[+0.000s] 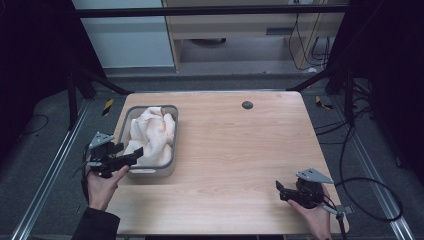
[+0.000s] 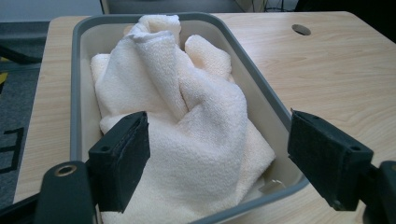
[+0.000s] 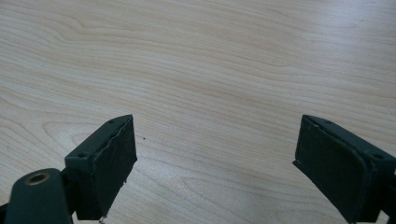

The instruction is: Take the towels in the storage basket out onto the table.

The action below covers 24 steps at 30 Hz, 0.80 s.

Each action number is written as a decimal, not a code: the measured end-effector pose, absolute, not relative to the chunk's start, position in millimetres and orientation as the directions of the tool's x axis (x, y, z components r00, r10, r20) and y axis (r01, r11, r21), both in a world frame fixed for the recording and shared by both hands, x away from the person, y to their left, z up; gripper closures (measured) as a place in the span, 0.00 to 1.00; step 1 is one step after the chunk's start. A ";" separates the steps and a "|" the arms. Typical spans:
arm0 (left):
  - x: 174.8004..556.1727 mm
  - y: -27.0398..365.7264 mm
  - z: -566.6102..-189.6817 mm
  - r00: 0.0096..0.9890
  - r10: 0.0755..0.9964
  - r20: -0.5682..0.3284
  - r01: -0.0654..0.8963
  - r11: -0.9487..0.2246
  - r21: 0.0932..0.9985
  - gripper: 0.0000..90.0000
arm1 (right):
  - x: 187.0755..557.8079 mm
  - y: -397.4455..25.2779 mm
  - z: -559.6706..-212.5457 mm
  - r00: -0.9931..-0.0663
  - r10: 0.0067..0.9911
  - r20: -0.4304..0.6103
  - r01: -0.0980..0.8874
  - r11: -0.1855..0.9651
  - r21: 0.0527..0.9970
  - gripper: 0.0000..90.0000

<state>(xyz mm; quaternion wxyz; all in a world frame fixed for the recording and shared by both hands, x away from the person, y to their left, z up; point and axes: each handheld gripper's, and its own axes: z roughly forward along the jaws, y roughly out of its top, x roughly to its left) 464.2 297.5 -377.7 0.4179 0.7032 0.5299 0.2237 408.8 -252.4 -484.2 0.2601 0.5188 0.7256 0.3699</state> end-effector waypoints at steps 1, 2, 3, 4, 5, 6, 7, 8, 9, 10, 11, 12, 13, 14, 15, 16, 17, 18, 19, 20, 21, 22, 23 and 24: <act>466.6 296.9 -377.4 0.338 0.933 -0.127 0.561 -0.091 0.823 0.23 | 409.1 -252.4 -484.4 -0.327 0.945 0.006 0.561 0.189 0.806 0.14; 469.7 296.3 -377.3 0.340 0.932 -0.125 0.568 -0.098 0.817 0.23 | 409.3 -252.6 -484.4 -0.326 0.945 0.006 0.562 0.189 0.805 0.14; 471.5 295.6 -377.4 0.337 0.933 -0.125 0.571 -0.097 0.815 0.23 | 409.7 -252.9 -484.6 -0.327 0.945 0.005 0.562 0.191 0.805 0.14; 473.9 294.7 -377.7 0.336 0.934 -0.124 0.575 -0.099 0.812 0.23 | 409.8 -252.9 -484.7 -0.328 0.945 0.005 0.563 0.191 0.804 0.14; 476.4 293.8 -378.2 0.335 0.934 -0.123 0.581 -0.102 0.808 0.23 | 409.9 -252.9 -484.8 -0.328 0.944 0.007 0.566 0.191 0.802 0.14; 479.0 292.9 -378.8 0.333 0.935 -0.123 0.586 -0.103 0.804 0.22 | 410.1 -252.8 -484.9 -0.329 0.944 0.007 0.567 0.192 0.801 0.14; 481.4 292.0 -379.3 0.332 0.935 -0.122 0.590 -0.105 0.801 0.22 | 410.0 -252.5 -484.7 -0.328 0.945 0.013 0.571 0.187 0.799 0.13; 484.4 290.9 -380.3 0.329 0.936 -0.122 0.595 -0.105 0.797 0.22 | 410.2 -252.4 -484.8 -0.328 0.945 0.013 0.572 0.187 0.799 0.13; 486.4 290.3 -380.8 0.327 0.937 -0.123 0.599 -0.105 0.794 0.22 | 410.3 -252.5 -485.0 -0.329 0.944 0.011 0.571 0.190 0.799 0.13; 488.8 289.6 -381.7 0.327 0.937 -0.124 0.603 -0.106 0.791 0.22 | 410.6 -252.7 -485.2 -0.330 0.944 0.006 0.569 0.193 0.799 0.13; 491.7 288.6 -382.8 0.322 0.939 -0.121 0.608 -0.107 0.786 0.22 | 410.6 -252.8 -485.3 -0.331 0.944 0.007 0.570 0.194 0.799 0.13; 493.8 287.8 -383.6 0.321 0.940 -0.118 0.613 -0.111 0.782 0.21 | 410.6 -252.8 -485.5 -0.331 0.944 0.006 0.570 0.194 0.798 0.13; 495.4 287.2 -384.3 0.319 0.941 -0.116 0.616 -0.113 0.780 0.21 | 410.6 -252.9 -485.5 -0.331 0.944 0.008 0.571 0.193 0.798 0.13; 497.5 286.5 -385.1 0.318 0.941 -0.113 0.619 -0.116 0.777 0.21 | 410.6 -253.0 -485.4 -0.330 0.944 0.011 0.573 0.191 0.797 0.13; 499.5 285.8 -385.8 0.314 0.943 -0.111 0.624 -0.117 0.772 0.21 | 410.9 -253.5 -485.5 -0.331 0.944 0.009 0.573 0.193 0.797 0.13; 501.9 285.0 -386.6 0.311 0.944 -0.108 0.629 -0.119 0.768 0.20 | 411.1 -253.8 -485.6 -0.331 0.944 0.009 0.573 0.193 0.796 0.13; 503.3 284.5 -387.1 0.311 0.944 -0.107 0.631 -0.121 0.766 0.20 | 411.1 -253.8 -485.5 -0.329 0.944 0.013 0.577 0.190 0.794 0.13; 505.3 283.5 -387.6 0.309 0.945 -0.107 0.635 -0.121 0.763 0.20 | 411.4 -253.9 -485.8 -0.330 0.944 0.009 0.575 0.193 0.795 0.13; 507.4 282.6 -388.2 0.308 0.945 -0.106 0.640 -0.124 0.758 0.20 | 411.4 -253.8 -485.9 -0.329 0.944 0.009 0.576 0.193 0.794 0.13; 509.4 281.7 -388.8 0.307 0.946 -0.103 0.645 -0.127 0.754 0.19 | 411.5 -253.8 -485.9 -0.329 0.944 0.009 0.577 0.193 0.794 0.13; 511.4 280.4 -389.7 0.305 0.947 -0.101 0.648 -0.128 0.751 0.19 | 411.6 -253.8 -486.0 -0.330 0.944 0.008 0.576 0.194 0.794 0.13; 513.3 279.2 -390.6 0.303 0.948 -0.100 0.651 -0.129 0.748 0.19 | 411.5 -253.8 -486.0 -0.330 0.944 0.009 0.576 0.194 0.794 0.13; 515.1 278.0 -391.5 0.303 0.948 -0.097 0.654 -0.132 0.745 0.18 | 411.6 -253.9 -486.0 -0.330 0.944 0.008 0.576 0.195 0.794 0.13; 517.2 276.3 -392.7 0.301 0.949 -0.095 0.656 -0.133 0.743 0.18 | 411.6 -253.9 -486.0 -0.330 0.944 0.009 0.576 0.194 0.794 0.13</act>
